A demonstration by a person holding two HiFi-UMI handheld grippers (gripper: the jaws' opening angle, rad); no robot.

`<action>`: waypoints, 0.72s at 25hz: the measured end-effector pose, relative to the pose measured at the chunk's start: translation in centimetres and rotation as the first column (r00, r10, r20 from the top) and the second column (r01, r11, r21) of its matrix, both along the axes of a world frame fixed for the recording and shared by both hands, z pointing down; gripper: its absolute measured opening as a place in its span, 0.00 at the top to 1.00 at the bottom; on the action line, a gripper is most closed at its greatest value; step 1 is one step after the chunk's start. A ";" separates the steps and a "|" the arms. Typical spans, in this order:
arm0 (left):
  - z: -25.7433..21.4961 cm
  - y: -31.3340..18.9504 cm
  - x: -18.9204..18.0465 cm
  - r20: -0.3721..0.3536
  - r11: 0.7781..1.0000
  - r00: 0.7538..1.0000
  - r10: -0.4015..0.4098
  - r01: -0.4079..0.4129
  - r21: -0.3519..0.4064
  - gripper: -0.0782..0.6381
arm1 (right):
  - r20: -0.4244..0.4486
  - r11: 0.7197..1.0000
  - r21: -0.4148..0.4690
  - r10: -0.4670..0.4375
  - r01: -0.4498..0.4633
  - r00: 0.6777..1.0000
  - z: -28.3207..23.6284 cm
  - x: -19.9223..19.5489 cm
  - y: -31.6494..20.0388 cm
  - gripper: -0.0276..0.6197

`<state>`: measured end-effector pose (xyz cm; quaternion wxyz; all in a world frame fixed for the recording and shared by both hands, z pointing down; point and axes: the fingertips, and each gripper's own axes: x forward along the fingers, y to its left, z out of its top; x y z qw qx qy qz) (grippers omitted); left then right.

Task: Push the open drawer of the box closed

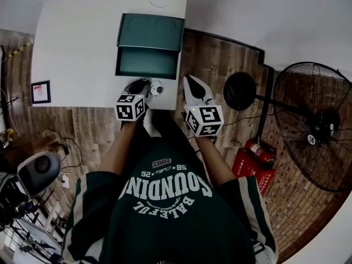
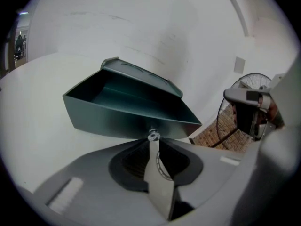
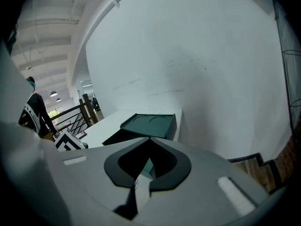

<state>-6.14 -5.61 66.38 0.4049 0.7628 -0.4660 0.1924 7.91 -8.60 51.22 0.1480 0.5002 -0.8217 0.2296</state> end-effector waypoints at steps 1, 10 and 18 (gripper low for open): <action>0.0 -0.2 0.0 -0.002 1.000 1.000 0.001 -0.001 0.000 0.73 | -0.001 1.000 0.000 0.003 -0.003 1.000 0.0 0.1 -0.1 0.95; 0.1 -1.9 0.4 0.001 1.000 1.000 0.006 -0.006 0.003 0.73 | -0.006 1.000 -0.010 0.030 -0.030 1.000 0.5 1.5 0.0 0.95; 0.1 -5.2 0.3 -0.006 1.000 1.000 0.010 -0.010 -0.001 0.73 | -0.012 0.998 -0.026 0.053 -0.053 0.999 0.8 1.9 -0.9 0.95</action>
